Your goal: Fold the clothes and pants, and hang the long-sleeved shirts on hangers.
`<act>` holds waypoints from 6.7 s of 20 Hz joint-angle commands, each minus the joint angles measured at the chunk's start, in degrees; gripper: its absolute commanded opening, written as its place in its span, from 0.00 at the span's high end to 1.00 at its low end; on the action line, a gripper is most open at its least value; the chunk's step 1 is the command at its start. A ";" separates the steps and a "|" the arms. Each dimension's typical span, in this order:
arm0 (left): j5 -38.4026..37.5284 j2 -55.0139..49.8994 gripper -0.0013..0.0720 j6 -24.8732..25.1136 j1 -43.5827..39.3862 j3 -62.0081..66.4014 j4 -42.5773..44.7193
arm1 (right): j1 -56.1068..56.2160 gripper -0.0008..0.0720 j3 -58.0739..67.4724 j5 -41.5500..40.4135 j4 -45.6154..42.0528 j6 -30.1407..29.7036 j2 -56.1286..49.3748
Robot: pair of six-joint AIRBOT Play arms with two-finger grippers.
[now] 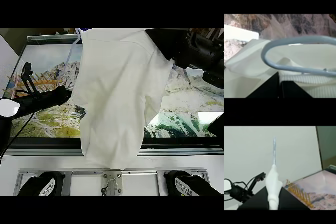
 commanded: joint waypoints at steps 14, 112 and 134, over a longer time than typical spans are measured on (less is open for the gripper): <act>0.44 0.02 0.96 0.59 -3.39 0.02 -1.20 | 0.02 0.95 0.02 -0.81 17.66 -8.02 -0.02; -0.02 -1.36 0.96 2.25 -1.36 0.02 -1.16 | 0.00 0.95 0.02 1.53 37.59 -30.08 -0.04; -0.50 -1.36 0.96 2.27 -1.36 0.02 -1.14 | 0.02 0.95 0.02 2.58 29.20 -26.36 -0.04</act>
